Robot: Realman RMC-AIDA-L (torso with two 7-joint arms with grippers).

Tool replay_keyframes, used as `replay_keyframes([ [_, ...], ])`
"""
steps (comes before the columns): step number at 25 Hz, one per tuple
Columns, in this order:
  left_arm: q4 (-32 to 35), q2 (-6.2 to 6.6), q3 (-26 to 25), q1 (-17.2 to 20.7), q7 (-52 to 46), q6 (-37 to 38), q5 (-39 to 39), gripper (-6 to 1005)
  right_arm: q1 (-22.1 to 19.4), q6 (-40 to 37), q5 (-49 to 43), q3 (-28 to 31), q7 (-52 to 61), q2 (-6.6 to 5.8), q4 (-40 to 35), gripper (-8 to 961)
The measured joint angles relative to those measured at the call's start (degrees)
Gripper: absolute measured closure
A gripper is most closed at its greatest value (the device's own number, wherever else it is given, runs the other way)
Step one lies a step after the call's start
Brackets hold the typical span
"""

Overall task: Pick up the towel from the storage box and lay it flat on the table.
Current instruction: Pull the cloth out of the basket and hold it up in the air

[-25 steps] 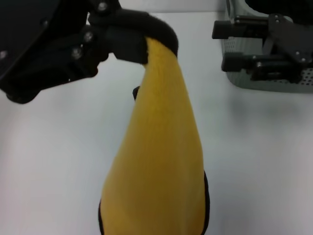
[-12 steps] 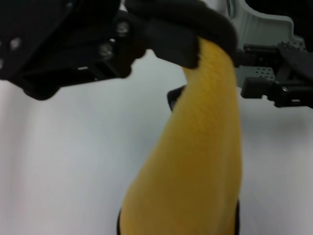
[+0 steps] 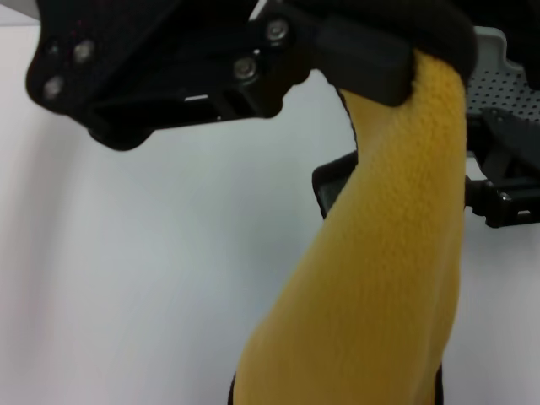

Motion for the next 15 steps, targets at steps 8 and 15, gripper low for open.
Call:
replay_keyframes([
  [8, -0.74, -1.65, -3.45, 0.66, 3.33, -0.14, 0.56, 983, -0.13, 0.88, 0.00, -0.33, 0.26, 0.08, 0.35, 264],
  [15, -1.79, -5.50, -12.99, 3.15, 2.56, -5.17, 15.22, 984, -1.90, 6.89, 0.02, -0.51, 0.51, 0.55, 0.27, 264],
])
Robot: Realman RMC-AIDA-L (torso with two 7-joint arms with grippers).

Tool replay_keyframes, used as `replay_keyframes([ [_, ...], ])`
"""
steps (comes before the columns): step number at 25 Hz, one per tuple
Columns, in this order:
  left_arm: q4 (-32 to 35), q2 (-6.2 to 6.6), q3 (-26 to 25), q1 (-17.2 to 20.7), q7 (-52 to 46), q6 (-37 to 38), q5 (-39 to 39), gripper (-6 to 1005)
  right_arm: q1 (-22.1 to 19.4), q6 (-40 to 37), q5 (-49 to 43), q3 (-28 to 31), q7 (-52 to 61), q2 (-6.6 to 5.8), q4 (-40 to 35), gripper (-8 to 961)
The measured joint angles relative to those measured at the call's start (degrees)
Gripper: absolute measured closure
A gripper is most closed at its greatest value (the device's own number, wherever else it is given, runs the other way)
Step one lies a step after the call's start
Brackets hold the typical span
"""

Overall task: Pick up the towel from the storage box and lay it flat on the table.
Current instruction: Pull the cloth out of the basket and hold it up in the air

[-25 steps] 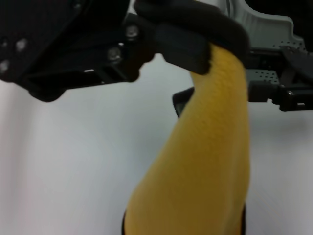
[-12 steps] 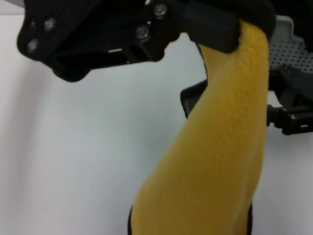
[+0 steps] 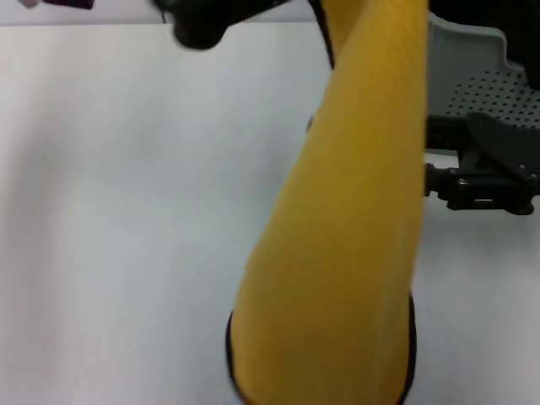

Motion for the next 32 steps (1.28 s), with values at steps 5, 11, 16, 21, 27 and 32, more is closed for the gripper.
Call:
replay_keyframes([
  [5, 2.01, 0.18, -3.05, 1.58, -5.41, -11.38, 12.39, 985, -1.03, 1.25, 0.26, 0.43, 0.10, 0.11, -0.32, 264],
  [11, 7.02, 1.44, -3.94, 1.11, -8.45, -9.04, 16.88, 985, -1.17, 1.58, 1.35, 0.74, 0.49, 0.40, -0.38, 265],
  [16, 6.09, 0.51, -0.31, 3.50, -9.10, -5.32, 25.01, 985, -1.55, 1.83, 0.56, 0.05, 2.80, 0.52, -0.41, 265],
  [21, -3.29, -1.26, -0.38, 4.17, -4.52, -5.60, 35.98, 985, -2.03, 3.37, -1.08, -0.05, 5.92, -0.17, -0.68, 265],
  [27, -4.76, -1.23, -0.36, 4.63, -3.67, -5.67, 39.95, 985, -4.36, 6.56, -1.16, 0.80, 9.12, -1.60, -4.08, 264],
  [32, 1.26, -1.30, -1.14, 6.31, -3.99, -5.63, 37.81, 986, -6.04, 12.74, -1.27, 1.70, 9.21, -1.23, -7.85, 280],
])
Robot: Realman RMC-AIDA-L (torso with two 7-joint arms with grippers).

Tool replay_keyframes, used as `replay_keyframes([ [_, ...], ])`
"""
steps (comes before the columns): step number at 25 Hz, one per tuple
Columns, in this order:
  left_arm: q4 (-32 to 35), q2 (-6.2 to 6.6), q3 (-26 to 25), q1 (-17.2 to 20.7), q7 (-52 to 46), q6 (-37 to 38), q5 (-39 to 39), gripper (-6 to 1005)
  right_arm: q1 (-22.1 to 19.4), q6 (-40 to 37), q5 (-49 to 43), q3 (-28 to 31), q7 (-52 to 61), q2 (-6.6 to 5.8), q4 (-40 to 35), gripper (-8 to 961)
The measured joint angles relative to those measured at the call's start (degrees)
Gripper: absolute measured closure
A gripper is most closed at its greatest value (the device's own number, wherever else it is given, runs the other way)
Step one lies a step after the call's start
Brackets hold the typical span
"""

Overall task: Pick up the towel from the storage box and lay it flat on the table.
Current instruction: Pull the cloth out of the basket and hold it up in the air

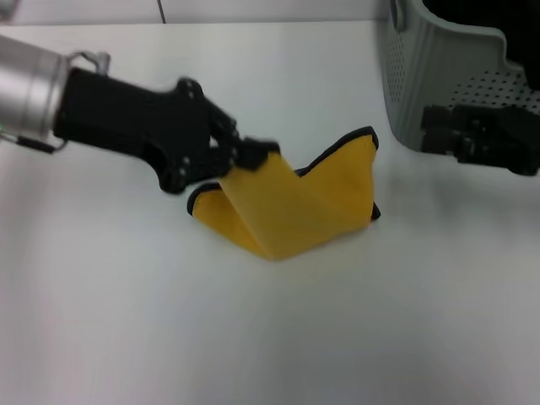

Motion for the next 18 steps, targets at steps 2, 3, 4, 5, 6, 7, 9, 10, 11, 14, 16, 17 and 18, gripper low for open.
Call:
replay_keyframes([
  [2, 2.22, -0.18, -1.23, 0.64, 0.21, 0.03, -2.18, 986, 0.06, 3.69, -0.04, -0.20, -0.62, 0.29, -0.74, 288],
  [3, 3.54, -0.29, -2.52, 1.08, 0.65, 0.10, -5.09, 986, 0.08, 4.45, -0.04, -0.22, -0.93, 0.42, -1.04, 292],
  [4, 4.07, -0.32, -3.36, 1.38, 1.05, 0.29, -7.61, 986, 0.11, 5.55, -0.05, -0.24, -1.36, 0.61, -1.40, 296],
  [5, 4.46, -0.29, -4.13, 1.64, 1.59, 0.58, -10.63, 986, 0.26, 6.19, -0.06, -0.22, -2.03, 0.86, -1.74, 298],
  [6, 4.52, -0.08, -4.63, 1.97, 2.60, 1.31, -14.72, 986, 0.39, 6.48, -0.06, -0.18, -2.65, 1.02, -1.97, 300],
  [7, 4.51, 0.43, -4.92, 2.21, 3.89, 2.61, -19.38, 986, 0.59, 6.61, -0.06, -0.11, -3.38, 1.20, -2.26, 302],
  [9, 4.15, 1.75, -4.95, 2.21, 5.60, 5.69, -26.66, 986, 0.78, 6.53, -0.02, 0.10, -4.54, 1.59, -3.34, 306],
  [10, 3.89, 2.57, -4.86, 2.03, 5.95, 7.39, -29.99, 986, 0.80, 6.32, 0.07, 0.15, -4.80, 1.81, -4.08, 308],
  [11, 3.69, 3.34, -4.76, 1.76, 5.95, 8.62, -32.55, 986, 0.84, 5.97, 0.19, 0.21, -4.89, 1.96, -4.59, 355],
  [14, 2.97, 4.99, -4.51, 0.91, 5.57, 10.25, -36.77, 986, 1.15, 4.80, 0.51, 0.27, -4.93, 2.18, -5.78, 498],
  [16, 2.13, 5.29, -4.59, 0.22, 5.45, 10.29, -37.59, 986, 1.45, 4.29, 0.47, 0.08, -4.94, 2.20, -5.92, 585],
  [17, 1.68, 5.22, -4.82, 0.03, 5.42, 10.17, -37.59, 986, 1.71, 4.10, 0.16, -0.06, -4.96, 2.19, -5.88, 625],
  [18, 1.38, 5.14, -5.02, -0.08, 5.42, 10.08, -37.60, 986, 1.94, 4.01, -0.33, -0.21, -4.99, 2.19, -5.76, 665],
])
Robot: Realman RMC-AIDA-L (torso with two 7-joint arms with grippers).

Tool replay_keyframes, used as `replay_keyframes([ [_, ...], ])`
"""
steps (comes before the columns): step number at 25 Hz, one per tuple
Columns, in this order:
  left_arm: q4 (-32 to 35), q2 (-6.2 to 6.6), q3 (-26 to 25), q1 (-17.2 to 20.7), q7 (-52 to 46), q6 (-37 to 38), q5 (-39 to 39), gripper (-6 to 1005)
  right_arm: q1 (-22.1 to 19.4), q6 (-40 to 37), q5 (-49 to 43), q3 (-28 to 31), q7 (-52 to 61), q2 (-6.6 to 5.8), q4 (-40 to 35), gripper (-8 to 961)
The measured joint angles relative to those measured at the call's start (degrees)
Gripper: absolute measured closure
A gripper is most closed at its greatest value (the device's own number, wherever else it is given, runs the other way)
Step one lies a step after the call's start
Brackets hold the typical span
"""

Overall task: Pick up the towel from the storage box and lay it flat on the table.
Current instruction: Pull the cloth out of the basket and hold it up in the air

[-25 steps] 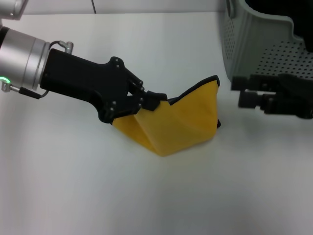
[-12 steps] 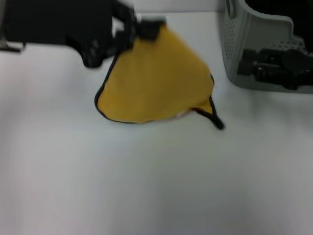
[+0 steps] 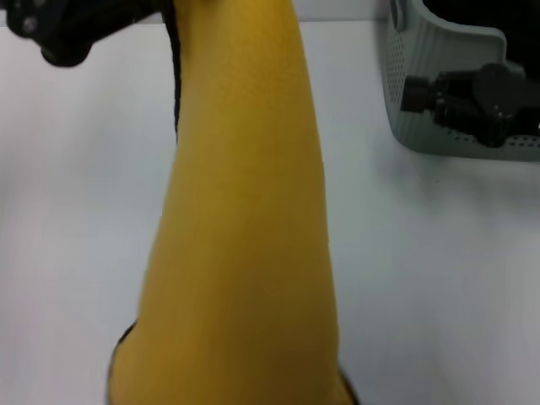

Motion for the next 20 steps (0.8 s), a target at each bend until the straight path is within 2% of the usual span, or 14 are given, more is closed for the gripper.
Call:
replay_keyframes([
  [3, -1.05, -0.40, -0.90, -0.13, 0.13, -0.21, -0.01, 986, 0.44, -0.25, -2.53, -0.90, -0.73, 0.21, 0.06, 784],
  [5, -1.34, -0.61, -1.40, -0.17, 0.18, -0.32, -0.04, 986, 0.74, -0.76, -4.13, -2.37, -1.35, 0.32, -0.13, 790],
  [6, -1.58, -1.33, -3.48, -0.22, 0.13, -0.72, -0.24, 986, 0.93, -1.48, -4.84, -3.69, -1.96, 0.32, -0.17, 792],
  [7, -1.58, -1.48, -4.26, -0.23, 0.05, -0.83, -0.41, 986, 0.96, -1.87, -5.02, -4.05, -2.37, 0.32, -0.17, 795],
  [13, -1.56, -1.36, -4.58, -0.34, 0.42, -0.55, -1.64, 986, -0.17, -3.39, -3.91, -2.96, -4.66, 0.47, 1.43, 812],
  [16, -1.56, -1.33, -4.47, -1.04, 1.13, -0.45, -1.70, 986, 0.67, -3.44, -3.76, -2.28, -4.38, 0.43, 4.83, 709],
  [20, -2.91, -1.30, -3.23, -2.48, 2.00, -0.42, -0.95, 985, 1.35, -5.12, -4.37, -4.10, -4.80, 1.29, 5.49, 514],
])
